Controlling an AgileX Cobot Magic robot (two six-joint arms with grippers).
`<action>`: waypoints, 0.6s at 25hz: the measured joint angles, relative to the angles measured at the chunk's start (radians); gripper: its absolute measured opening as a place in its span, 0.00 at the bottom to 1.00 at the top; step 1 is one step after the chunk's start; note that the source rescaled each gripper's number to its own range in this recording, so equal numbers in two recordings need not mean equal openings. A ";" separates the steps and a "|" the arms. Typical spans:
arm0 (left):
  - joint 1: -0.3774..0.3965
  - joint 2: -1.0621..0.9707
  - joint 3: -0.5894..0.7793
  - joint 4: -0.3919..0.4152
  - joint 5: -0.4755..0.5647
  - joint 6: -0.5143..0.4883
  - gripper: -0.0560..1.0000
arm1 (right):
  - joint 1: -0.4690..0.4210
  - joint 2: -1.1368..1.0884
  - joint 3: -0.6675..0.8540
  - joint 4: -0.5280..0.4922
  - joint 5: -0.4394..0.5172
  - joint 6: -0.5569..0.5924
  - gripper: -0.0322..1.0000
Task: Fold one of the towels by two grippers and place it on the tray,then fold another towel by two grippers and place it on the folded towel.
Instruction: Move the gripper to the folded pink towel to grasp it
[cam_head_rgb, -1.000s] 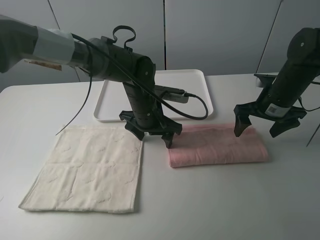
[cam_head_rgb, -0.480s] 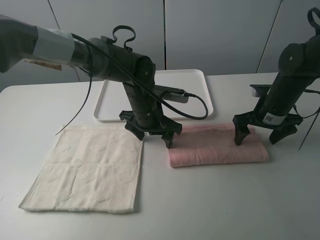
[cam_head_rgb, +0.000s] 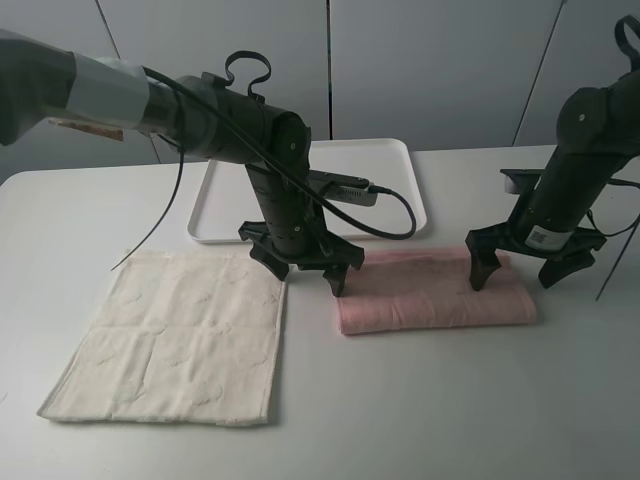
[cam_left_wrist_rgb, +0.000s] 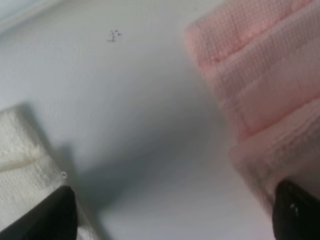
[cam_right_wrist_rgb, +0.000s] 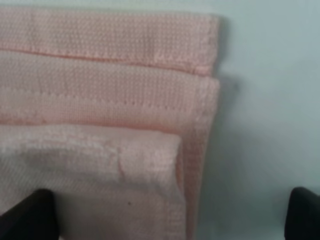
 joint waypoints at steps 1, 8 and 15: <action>0.000 0.000 0.000 0.000 0.000 0.000 1.00 | 0.000 -0.005 0.012 0.002 -0.013 0.000 0.91; 0.000 0.002 0.000 -0.002 0.000 0.000 1.00 | 0.000 -0.022 0.069 0.030 -0.074 0.000 0.66; 0.000 0.002 0.000 -0.002 0.000 0.000 1.00 | 0.000 -0.024 0.072 0.070 -0.079 -0.004 0.52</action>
